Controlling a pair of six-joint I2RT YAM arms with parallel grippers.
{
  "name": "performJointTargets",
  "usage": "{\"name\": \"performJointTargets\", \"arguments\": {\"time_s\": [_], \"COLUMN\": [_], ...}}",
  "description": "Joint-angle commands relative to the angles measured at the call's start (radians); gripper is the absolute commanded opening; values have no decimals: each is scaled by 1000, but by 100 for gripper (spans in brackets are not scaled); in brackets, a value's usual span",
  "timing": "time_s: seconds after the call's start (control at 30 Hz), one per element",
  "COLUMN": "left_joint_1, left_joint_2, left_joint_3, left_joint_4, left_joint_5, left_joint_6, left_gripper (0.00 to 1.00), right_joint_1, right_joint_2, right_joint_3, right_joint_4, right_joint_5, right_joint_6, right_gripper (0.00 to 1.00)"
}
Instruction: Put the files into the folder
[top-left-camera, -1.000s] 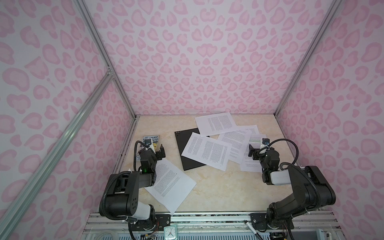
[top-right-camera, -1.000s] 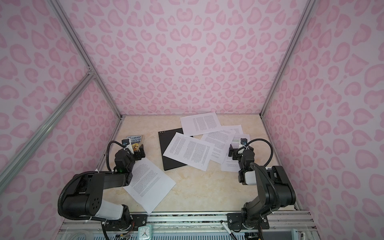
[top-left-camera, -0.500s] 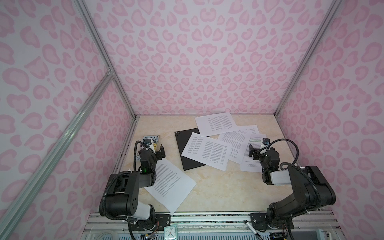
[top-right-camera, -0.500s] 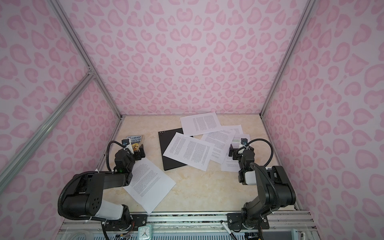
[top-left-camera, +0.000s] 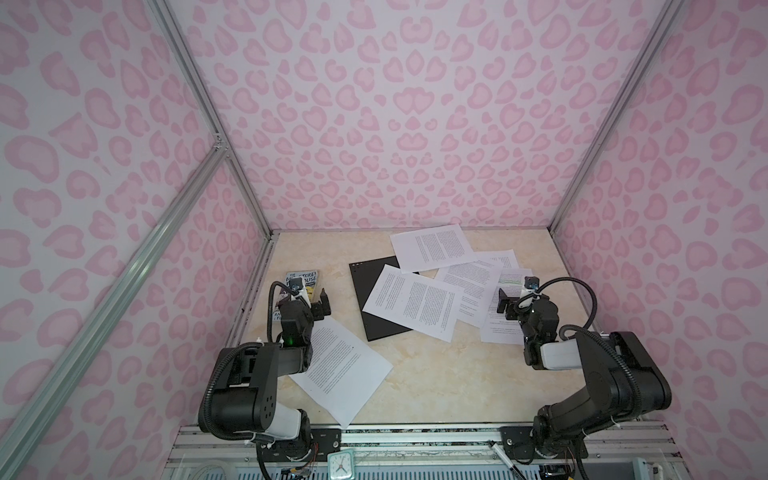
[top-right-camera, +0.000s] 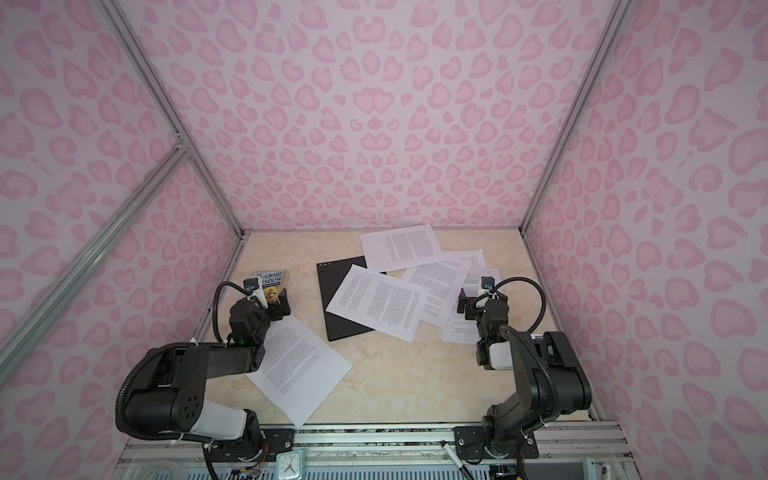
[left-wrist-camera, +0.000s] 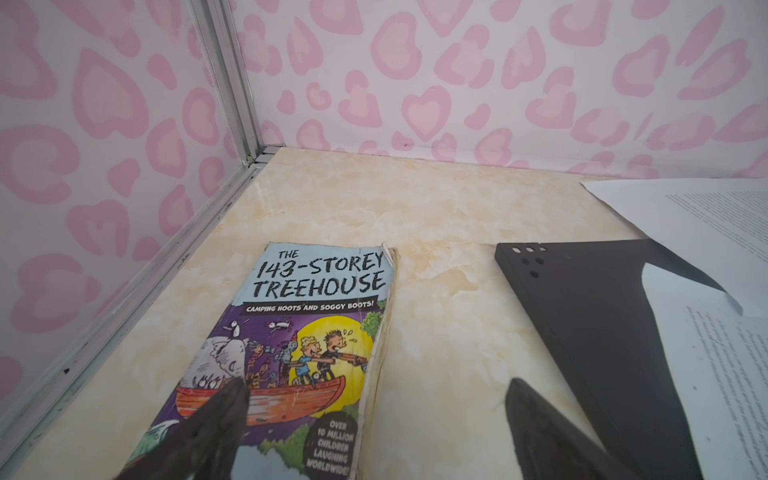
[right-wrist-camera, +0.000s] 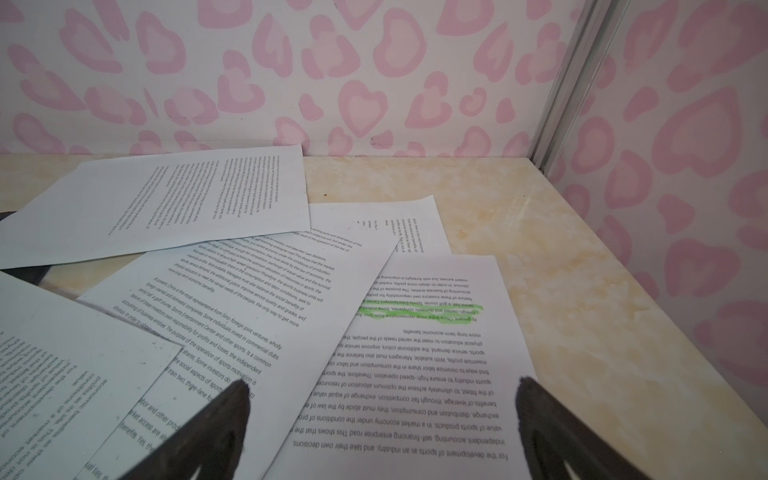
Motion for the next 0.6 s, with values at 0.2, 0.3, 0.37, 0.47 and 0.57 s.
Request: {"name": "performJointTargets", "arguments": {"time_s": [0.2,0.3,0.37,0.47,0.57], "left_joint_1": [-20,-166,-198,-201,-207], "left_joint_2": [-29,-186,-280,-339,-326], "left_joint_3": [5,109,211,404,450], "left_joint_4": [3,-297,-546,-979,-1094], "left_joint_5": [-64,-349,-383,-204,74], "left_joint_6": [8,37,-128,-399,-525], "left_gripper": [97,97,97,97,97], "right_joint_1": [-15,1,60,128,87], "right_joint_2": [5,-75,-220,-368,-418], "right_joint_3": [7,-3,38,166,248], "right_joint_4": [2,-57,-267,-597,-785], "right_joint_5": [-19,88,238,403,257], "right_joint_6": [20,35,21,179,538], "right_gripper": [99,99,99,99,99]}}
